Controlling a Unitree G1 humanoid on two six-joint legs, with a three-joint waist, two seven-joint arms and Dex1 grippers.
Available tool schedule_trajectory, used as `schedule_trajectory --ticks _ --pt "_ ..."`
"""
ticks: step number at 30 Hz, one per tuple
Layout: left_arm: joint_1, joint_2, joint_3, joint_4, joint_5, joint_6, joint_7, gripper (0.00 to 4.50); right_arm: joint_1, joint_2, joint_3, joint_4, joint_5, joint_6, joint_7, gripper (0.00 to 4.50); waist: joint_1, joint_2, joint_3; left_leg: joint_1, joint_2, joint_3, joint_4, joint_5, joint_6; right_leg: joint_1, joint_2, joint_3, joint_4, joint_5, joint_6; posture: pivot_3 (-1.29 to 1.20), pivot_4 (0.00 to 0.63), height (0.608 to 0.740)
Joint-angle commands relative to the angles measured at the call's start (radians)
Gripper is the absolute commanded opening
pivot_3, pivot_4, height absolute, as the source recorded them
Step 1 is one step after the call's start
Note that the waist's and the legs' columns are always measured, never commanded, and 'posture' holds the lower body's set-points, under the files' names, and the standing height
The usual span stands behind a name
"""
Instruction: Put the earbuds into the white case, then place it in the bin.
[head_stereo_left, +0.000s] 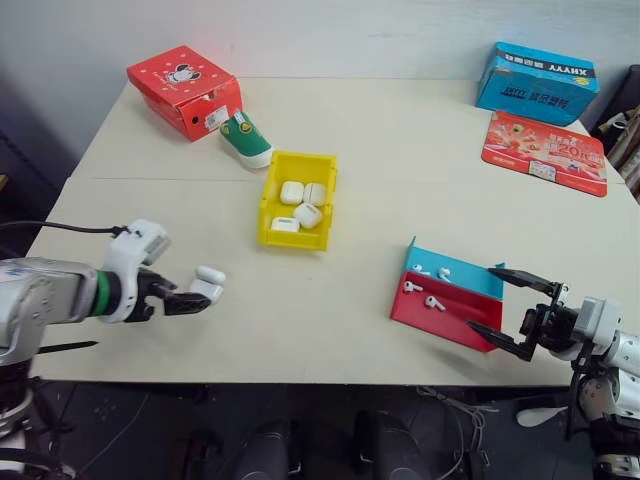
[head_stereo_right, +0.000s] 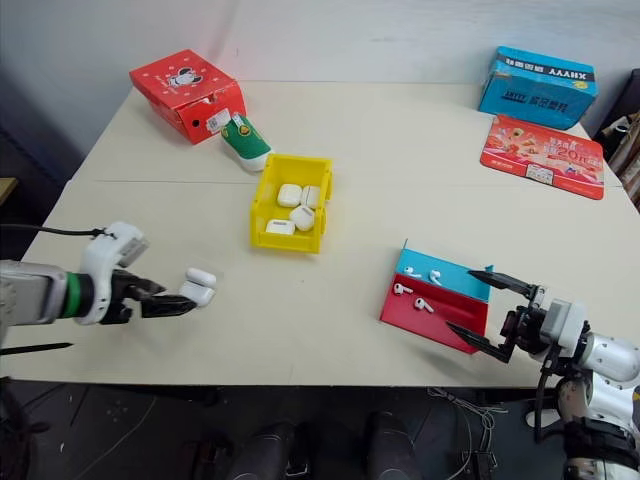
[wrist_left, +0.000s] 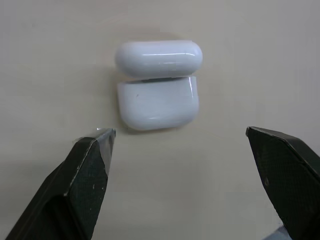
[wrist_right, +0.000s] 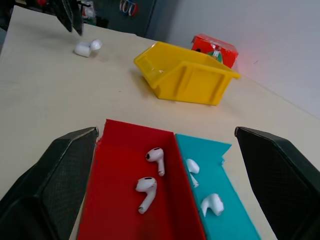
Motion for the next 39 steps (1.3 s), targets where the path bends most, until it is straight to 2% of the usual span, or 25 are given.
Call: schedule_trajectory --ticks 1,9,23,26,29,31,35,37,39 --pt "-0.038 -0.018 -0.032 0.014 0.032 -0.008 0.047 4.42 0.032 -0.002 -0.023 -0.068 0.026 -0.012 0.018 4.50 0.003 0.000 0.000 0.000 0.000 0.000 0.000 -0.001 -0.001 0.000 0.000 0.000 0.000 0.000 0.000 0.00 0.150 0.740" --pt "-0.036 -0.050 -0.146 0.076 0.081 -0.088 0.091 4.42 0.111 -0.016 -0.030 -0.243 0.026 0.051 -0.078 4.50 0.016 0.000 0.000 0.001 0.000 0.000 0.000 -0.001 -0.003 0.000 0.000 0.001 0.000 0.000 0.000 0.00 0.150 0.740" --pt "-0.024 -0.164 -0.137 0.145 0.144 -0.170 0.168 4.42 0.159 -0.026 -0.023 -0.403 -0.002 0.148 -0.195 4.50 0.043 0.003 -0.002 0.012 0.000 0.002 -0.001 0.002 -0.007 0.004 -0.002 0.006 0.003 -0.001 -0.002 0.00 0.150 0.740" --pt "-0.026 -0.168 -0.146 0.155 0.148 -0.179 0.166 3.85 0.160 -0.024 -0.017 -0.421 -0.009 0.161 -0.211 4.50 0.045 0.003 -0.002 0.012 0.000 0.002 -0.002 0.002 -0.007 0.004 -0.002 0.006 0.004 -0.001 -0.003 0.00 0.150 0.740" --pt "-0.012 -0.161 -0.132 0.154 0.146 -0.188 0.155 2.92 0.161 -0.021 -0.012 -0.429 -0.017 0.169 -0.223 4.50 0.045 0.003 -0.002 0.012 0.000 0.002 -0.002 0.002 -0.007 0.004 -0.002 0.006 0.004 -0.001 -0.003 0.00 0.150 0.740" --pt "0.005 -0.144 -0.097 0.155 0.139 -0.214 0.135 2.76 0.161 -0.018 -0.009 -0.430 -0.023 0.173 -0.229 4.50 0.044 0.003 -0.002 0.012 0.000 0.002 -0.002 0.002 -0.007 0.004 -0.002 0.006 0.004 -0.002 -0.003 0.00 0.150 0.740" --pt "0.056 -0.101 -0.008 0.164 0.126 -0.353 0.056 2.76 0.166 -0.016 -0.008 -0.427 -0.032 0.176 -0.235 4.50 0.042 0.002 -0.001 0.012 0.001 0.002 -0.002 0.002 -0.007 0.003 -0.002 0.006 0.005 -0.002 -0.004 0.00 0.150 0.740" --pt "0.103 -0.087 0.064 0.183 0.118 -0.542 -0.033 2.76 0.172 -0.018 -0.008 -0.430 -0.037 0.180 -0.243 4.50 0.036 0.001 -0.001 0.011 0.001 0.003 -0.003 0.002 -0.007 0.001 -0.002 0.006 0.004 -0.002 -0.004 0.00 0.150 0.740" --pt "0.155 -0.098 0.149 0.202 0.096 -0.817 -0.183 2.76 0.185 -0.028 -0.017 -0.437 -0.050 0.187 -0.258 4.50 0.032 0.000 0.000 0.010 0.002 0.003 -0.004 0.002 -0.008 0.000 -0.002 0.006 0.004 -0.003 -0.005 0.00 0.150 0.740"
